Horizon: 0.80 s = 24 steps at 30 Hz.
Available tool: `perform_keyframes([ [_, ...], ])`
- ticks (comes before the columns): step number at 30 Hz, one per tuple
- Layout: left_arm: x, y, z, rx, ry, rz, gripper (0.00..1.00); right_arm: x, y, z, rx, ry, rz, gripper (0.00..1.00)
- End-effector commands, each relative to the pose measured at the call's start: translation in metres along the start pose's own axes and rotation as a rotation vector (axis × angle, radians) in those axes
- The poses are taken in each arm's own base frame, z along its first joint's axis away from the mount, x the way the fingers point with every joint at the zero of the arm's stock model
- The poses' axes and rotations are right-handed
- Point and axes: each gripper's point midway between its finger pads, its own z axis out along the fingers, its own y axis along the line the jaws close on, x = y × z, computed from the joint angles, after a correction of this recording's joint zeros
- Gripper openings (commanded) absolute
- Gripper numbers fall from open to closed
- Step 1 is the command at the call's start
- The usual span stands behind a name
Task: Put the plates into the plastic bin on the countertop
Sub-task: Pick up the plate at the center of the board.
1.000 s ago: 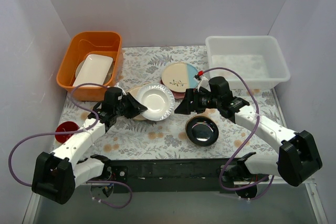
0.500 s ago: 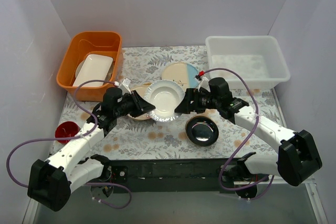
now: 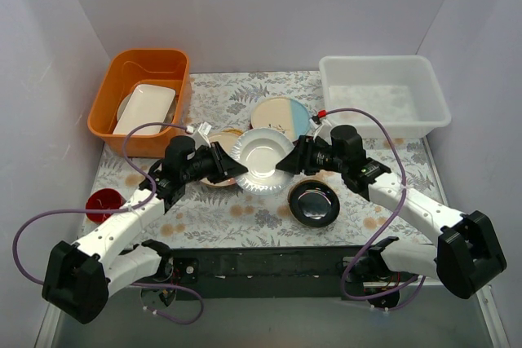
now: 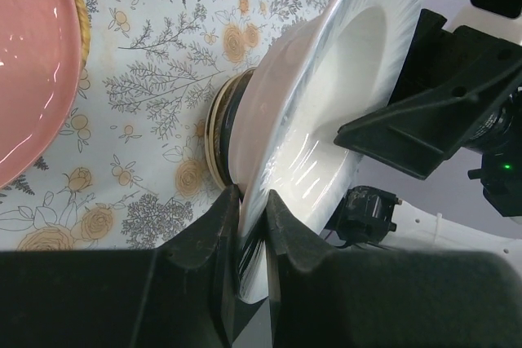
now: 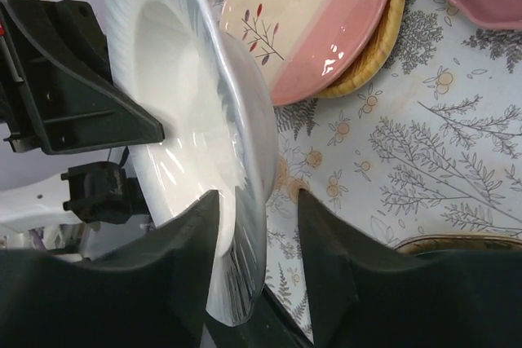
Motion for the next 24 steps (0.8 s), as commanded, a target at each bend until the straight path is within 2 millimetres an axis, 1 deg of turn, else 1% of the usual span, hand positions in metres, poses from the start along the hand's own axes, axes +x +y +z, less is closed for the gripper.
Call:
perform_keyframes([
  [1,-0.005,-0.025,-0.003,0.109,-0.022,0.058,0.00,-0.011,0.011,0.000,-0.039,-0.053,-0.014,0.32],
  [2,-0.004,-0.025,-0.003,0.110,-0.020,0.056,0.00,-0.010,0.009,0.001,-0.031,-0.050,-0.008,0.03],
  [3,-0.004,-0.024,-0.002,0.105,-0.019,0.052,0.00,-0.010,0.008,0.001,-0.029,-0.050,-0.006,0.01],
  [8,-0.003,-0.022,0.000,0.104,-0.017,0.036,0.00,-0.007,0.006,0.000,-0.023,-0.048,-0.006,0.01],
  [12,-0.005,-0.024,0.000,0.104,-0.024,0.038,0.00,-0.011,0.005,-0.004,0.001,-0.065,-0.014,0.01],
  [14,-0.006,-0.025,0.000,0.101,-0.024,0.038,0.10,-0.011,0.006,-0.005,0.001,-0.065,-0.019,0.01],
  [15,-0.006,-0.025,0.000,0.101,-0.028,0.040,0.12,-0.012,0.006,-0.006,0.000,-0.068,-0.020,0.01],
  [16,-0.007,-0.026,-0.001,0.102,-0.033,0.041,0.21,-0.012,0.007,-0.007,0.000,-0.069,-0.024,0.01],
  [19,-0.007,-0.026,-0.004,0.103,-0.045,0.043,0.40,-0.011,0.006,-0.008,0.009,-0.061,-0.027,0.01],
  [20,-0.007,-0.026,-0.004,0.102,-0.044,0.044,0.52,-0.009,0.007,-0.009,0.000,-0.057,-0.024,0.01],
  [22,-0.008,-0.025,-0.004,0.095,-0.051,0.039,0.65,-0.008,0.008,-0.011,-0.005,-0.063,-0.022,0.01],
  [23,-0.008,-0.024,-0.004,0.095,-0.054,0.038,0.79,-0.008,0.009,-0.011,-0.004,-0.066,-0.023,0.01],
  [24,-0.008,-0.024,-0.004,0.094,-0.057,0.034,0.85,-0.010,0.009,-0.013,-0.004,-0.071,-0.024,0.01],
])
